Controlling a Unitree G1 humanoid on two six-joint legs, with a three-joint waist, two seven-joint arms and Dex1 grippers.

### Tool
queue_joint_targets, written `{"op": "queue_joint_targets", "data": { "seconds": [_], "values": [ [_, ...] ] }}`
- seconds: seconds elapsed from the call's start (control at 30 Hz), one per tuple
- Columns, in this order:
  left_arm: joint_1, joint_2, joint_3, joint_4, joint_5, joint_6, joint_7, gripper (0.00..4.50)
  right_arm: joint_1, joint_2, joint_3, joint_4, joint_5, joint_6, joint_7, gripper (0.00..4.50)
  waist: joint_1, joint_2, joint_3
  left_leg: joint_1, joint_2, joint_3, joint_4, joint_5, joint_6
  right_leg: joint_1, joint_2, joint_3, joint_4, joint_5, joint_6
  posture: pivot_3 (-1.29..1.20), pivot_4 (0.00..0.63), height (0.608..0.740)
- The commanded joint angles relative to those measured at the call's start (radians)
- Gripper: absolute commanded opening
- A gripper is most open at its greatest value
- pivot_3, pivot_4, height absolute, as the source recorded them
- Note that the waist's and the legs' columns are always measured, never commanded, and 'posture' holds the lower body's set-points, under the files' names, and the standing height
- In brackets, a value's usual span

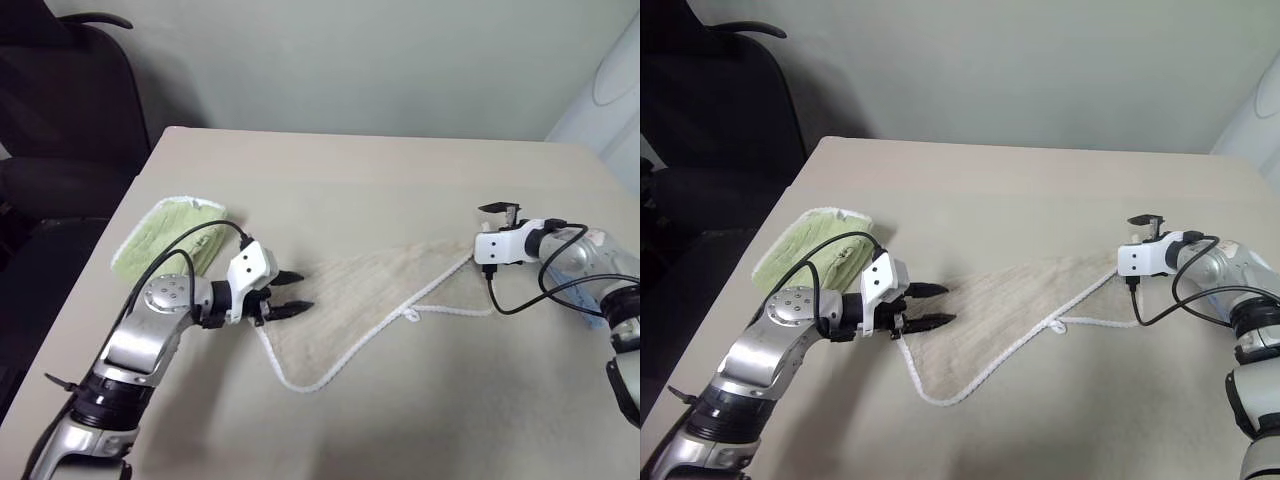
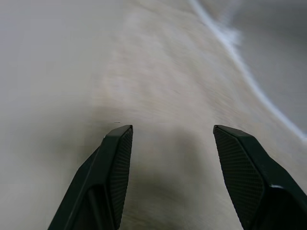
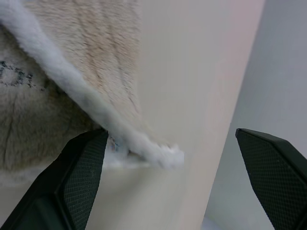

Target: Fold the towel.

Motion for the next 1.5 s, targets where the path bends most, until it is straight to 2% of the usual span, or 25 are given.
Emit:
{"op": "queue_joint_targets", "data": {
  "seconds": [0.03, 0.3, 0.33, 0.5, 0.97, 1.07, 1.27, 1.3, 1.4, 1.43, 1.5],
  "values": [
    [-0.017, 0.043, -0.040, -0.048, 0.029, -0.061, -0.076, 2.97, -0.044, -0.008, 0.014, 0.039, -0.010, -0.047, -0.020, 3.92, -0.001, 0.000, 0.000, -0.001, 0.000, 0.000, 0.000, 0.000, 0.000, -0.001, 0.000, 0.000, 0.000, 0.000, 0.000, 0.00, 0.150, 0.735],
    [-0.081, 0.096, -0.149, -0.003, 0.142, -0.244, -0.218, 2.97, -0.024, -0.014, -0.009, 0.010, 0.022, -0.067, -0.038, 0.97, -0.004, 0.001, 0.000, -0.005, 0.001, 0.000, 0.000, 0.000, 0.000, -0.005, 0.000, 0.000, 0.000, 0.000, -0.001, 0.00, 0.150, 0.735],
    [-0.089, 0.098, -0.162, -0.004, 0.134, -0.248, -0.252, 3.14, -0.012, -0.013, -0.018, -0.006, 0.033, -0.058, -0.040, 0.62, -0.005, 0.001, 0.000, -0.005, 0.001, 0.000, 0.000, 0.000, 0.000, -0.005, 0.000, 0.000, 0.000, 0.000, -0.001, 0.00, 0.150, 0.735],
    [-0.110, 0.122, -0.205, -0.020, 0.124, -0.289, -0.384, 4.45, 0.066, -0.020, -0.056, -0.109, 0.089, -0.021, -0.018, 0.61, -0.005, 0.001, 0.000, -0.007, 0.002, 0.000, -0.001, 0.000, 0.000, -0.006, 0.000, -0.001, 0.000, 0.000, -0.002, 0.00, 0.150, 0.735],
    [-0.070, 0.134, -0.323, -0.108, 0.224, -0.323, -0.423, 4.45, 0.284, -0.048, -0.160, -0.408, 0.190, 0.147, 0.060, 0.61, -0.009, 0.001, 0.000, -0.009, 0.002, 0.000, 0.001, 0.001, 0.001, -0.007, 0.000, -0.001, 0.000, 0.000, -0.002, 0.00, 0.150, 0.735],
    [-0.069, 0.120, -0.342, -0.099, 0.242, -0.310, -0.411, 3.86, 0.310, -0.048, -0.171, -0.445, 0.199, 0.178, 0.067, 0.61, -0.010, 0.002, -0.001, -0.009, 0.002, 0.000, 0.001, 0.001, 0.002, -0.007, 0.000, -0.002, 0.001, 0.000, -0.002, 0.00, 0.150, 0.735],
    [-0.075, 0.095, -0.322, -0.048, 0.256, -0.307, -0.370, 1.59, 0.330, -0.046, -0.187, -0.485, 0.205, 0.208, 0.073, 0.61, -0.012, 0.002, -0.001, -0.008, 0.002, -0.001, 0.002, 0.002, 0.003, -0.007, 0.000, -0.002, 0.001, 0.001, -0.002, 0.00, 0.150, 0.735],
    [-0.076, 0.093, -0.316, -0.044, 0.251, -0.305, -0.368, 1.31, 0.331, -0.046, -0.188, -0.486, 0.205, 0.210, 0.072, 0.61, -0.012, 0.002, -0.001, -0.008, 0.002, -0.001, 0.002, 0.002, 0.003, -0.007, 0.000, -0.002, 0.001, 0.001, -0.002, 0.00, 0.150, 0.735],
    [-0.082, 0.090, -0.263, -0.046, 0.161, -0.263, -0.385, 0.18, 0.326, -0.051, -0.192, -0.483, 0.206, 0.214, 0.068, 0.61, -0.014, 0.002, -0.001, -0.009, 0.002, -0.001, 0.002, 0.002, 0.003, -0.007, 0.000, -0.002, 0.001, 0.001, -0.002, 0.00, 0.150, 0.735],
    [-0.084, 0.089, -0.243, -0.049, 0.131, -0.249, -0.391, 0.01, 0.324, -0.054, -0.194, -0.481, 0.208, 0.215, 0.070, 0.61, -0.014, 0.002, -0.001, -0.009, 0.002, -0.001, 0.002, 0.002, 0.003, -0.007, 0.000, -0.002, 0.002, 0.001, -0.002, 0.00, 0.150, 0.735],
    [-0.090, 0.092, -0.192, -0.048, 0.065, -0.216, -0.397, 0.00, 0.317, -0.063, -0.201, -0.476, 0.214, 0.219, 0.074, 0.23, -0.014, 0.002, -0.001, -0.009, 0.002, -0.001, 0.002, 0.002, 0.003, -0.007, 0.000, -0.002, 0.002, 0.001, -0.002, 0.00, 0.150, 0.735]
  ]
}}
